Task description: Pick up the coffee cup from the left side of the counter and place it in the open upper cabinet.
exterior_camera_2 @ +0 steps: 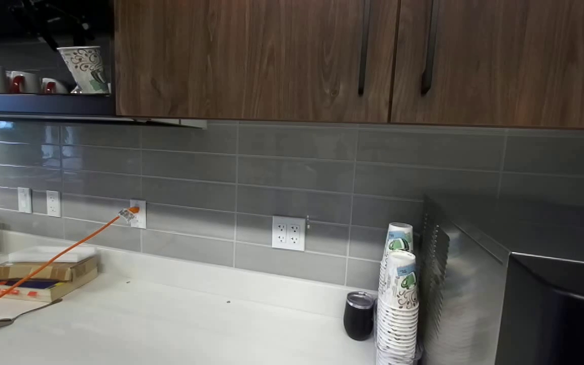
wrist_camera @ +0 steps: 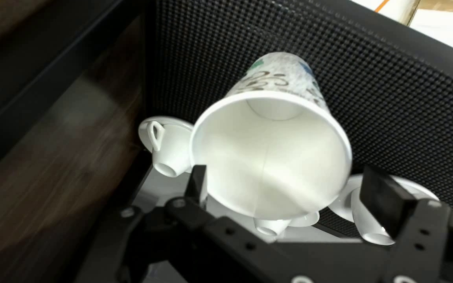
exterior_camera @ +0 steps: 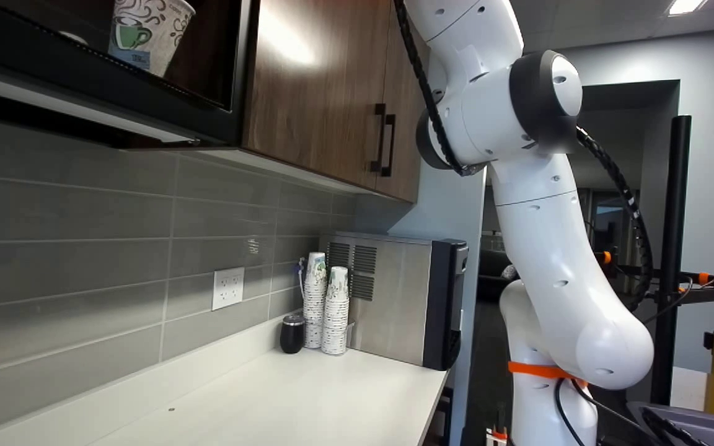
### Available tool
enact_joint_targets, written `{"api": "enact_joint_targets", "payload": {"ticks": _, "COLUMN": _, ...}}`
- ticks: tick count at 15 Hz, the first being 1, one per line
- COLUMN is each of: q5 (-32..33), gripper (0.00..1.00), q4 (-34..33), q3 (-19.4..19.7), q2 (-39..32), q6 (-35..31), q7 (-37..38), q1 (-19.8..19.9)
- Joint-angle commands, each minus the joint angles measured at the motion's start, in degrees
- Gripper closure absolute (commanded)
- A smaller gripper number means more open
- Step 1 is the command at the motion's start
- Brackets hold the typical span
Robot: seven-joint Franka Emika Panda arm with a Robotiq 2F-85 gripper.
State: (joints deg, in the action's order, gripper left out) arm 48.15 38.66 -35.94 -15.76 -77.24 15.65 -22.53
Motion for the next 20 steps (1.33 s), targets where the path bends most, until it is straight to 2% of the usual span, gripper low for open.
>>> {"api": "enact_joint_targets", "payload": {"ticks": 1, "q5": 2.89, "gripper": 0.00, "q4": -5.11, "q3": 0.03, "q2": -0.99, "q6": 2.23, "q7": 0.00, "q1": -3.60}}
{"api": "enact_joint_targets", "payload": {"ticks": 7, "q5": 3.03, "gripper": 0.00, "q4": -7.14, "q3": -0.31, "q2": 3.20, "q6": 9.28, "q7": -1.08, "q1": -7.05}}
{"api": "enact_joint_targets", "payload": {"ticks": 13, "q5": 0.47, "gripper": 0.00, "q4": -6.46, "q3": -0.92, "q2": 8.98, "q6": 23.82, "q7": -3.75, "q1": -8.03}}
{"api": "enact_joint_targets", "payload": {"ticks": 14, "q5": -4.06, "gripper": 0.00, "q4": -3.66, "q3": 3.11, "q2": 11.42, "q6": 23.27, "q7": -3.73, "q1": -8.72}}
{"api": "enact_joint_targets", "payload": {"ticks": 17, "q5": -8.92, "gripper": 0.00, "q4": -4.26, "q3": 4.09, "q2": 11.69, "q6": 21.67, "q7": -2.98, "q1": -9.52}}
{"api": "enact_joint_targets", "payload": {"ticks": 20, "q5": -11.05, "gripper": 0.00, "q4": -3.47, "q3": 5.39, "q2": 12.43, "q6": 20.09, "q7": -2.33, "q1": -10.40}}
